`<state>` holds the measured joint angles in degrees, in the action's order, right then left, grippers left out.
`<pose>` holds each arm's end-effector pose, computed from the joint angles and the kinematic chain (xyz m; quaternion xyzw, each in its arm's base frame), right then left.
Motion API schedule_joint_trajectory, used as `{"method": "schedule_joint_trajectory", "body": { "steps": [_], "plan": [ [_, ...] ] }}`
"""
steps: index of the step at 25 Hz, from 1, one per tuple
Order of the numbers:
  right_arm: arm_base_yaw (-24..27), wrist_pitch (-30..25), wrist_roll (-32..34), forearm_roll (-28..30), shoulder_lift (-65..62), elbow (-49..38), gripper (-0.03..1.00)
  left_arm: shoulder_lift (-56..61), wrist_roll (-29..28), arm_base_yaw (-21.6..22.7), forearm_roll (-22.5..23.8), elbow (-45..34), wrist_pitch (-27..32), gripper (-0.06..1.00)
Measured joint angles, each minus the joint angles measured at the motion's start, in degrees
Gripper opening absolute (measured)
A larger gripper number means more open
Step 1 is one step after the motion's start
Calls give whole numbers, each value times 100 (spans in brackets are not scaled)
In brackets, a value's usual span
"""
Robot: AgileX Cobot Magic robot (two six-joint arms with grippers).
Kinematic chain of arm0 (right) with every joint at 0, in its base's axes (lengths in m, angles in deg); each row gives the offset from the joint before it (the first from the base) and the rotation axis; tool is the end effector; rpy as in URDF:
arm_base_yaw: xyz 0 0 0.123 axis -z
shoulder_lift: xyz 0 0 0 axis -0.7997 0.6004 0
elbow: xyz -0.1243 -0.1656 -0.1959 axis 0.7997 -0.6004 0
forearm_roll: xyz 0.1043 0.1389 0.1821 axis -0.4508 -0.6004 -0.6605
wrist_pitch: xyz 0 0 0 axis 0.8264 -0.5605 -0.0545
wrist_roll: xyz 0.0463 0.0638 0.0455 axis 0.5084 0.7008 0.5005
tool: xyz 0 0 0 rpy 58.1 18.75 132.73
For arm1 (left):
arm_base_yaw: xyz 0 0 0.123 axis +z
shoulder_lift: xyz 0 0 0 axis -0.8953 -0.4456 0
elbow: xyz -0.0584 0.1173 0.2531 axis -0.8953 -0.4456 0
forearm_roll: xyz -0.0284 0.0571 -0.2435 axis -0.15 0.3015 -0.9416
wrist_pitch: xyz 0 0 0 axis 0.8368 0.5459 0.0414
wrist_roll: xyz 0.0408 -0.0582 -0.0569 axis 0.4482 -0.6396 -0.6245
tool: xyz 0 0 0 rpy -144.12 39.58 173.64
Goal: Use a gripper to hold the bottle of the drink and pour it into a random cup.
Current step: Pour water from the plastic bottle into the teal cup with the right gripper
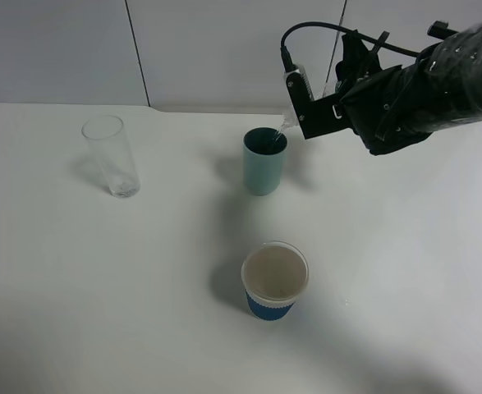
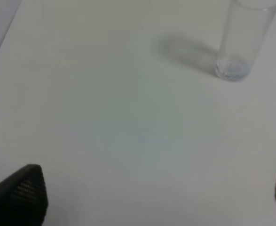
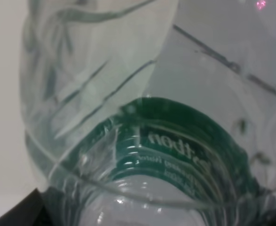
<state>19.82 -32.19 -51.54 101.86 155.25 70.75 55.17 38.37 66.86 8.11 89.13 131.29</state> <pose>0.3332 0.1444 0.1932 -0.6380 0.5543 -0.4836 0.2277 -0.0069 0.0011 0.2808 -0.0249 0.8468 0.0244 0.5308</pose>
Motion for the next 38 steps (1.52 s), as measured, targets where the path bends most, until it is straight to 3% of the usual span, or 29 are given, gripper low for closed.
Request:
{"method": "schedule_joint_trajectory", "body": {
  "steps": [16,38],
  "plan": [
    [-97,-96,-186,-5,5,463,57,0,0,0,5,0,0,98],
    [-128,-118,-1265,-5,5,506,57,0,0,0,5,0,0,98]
  ]
}}
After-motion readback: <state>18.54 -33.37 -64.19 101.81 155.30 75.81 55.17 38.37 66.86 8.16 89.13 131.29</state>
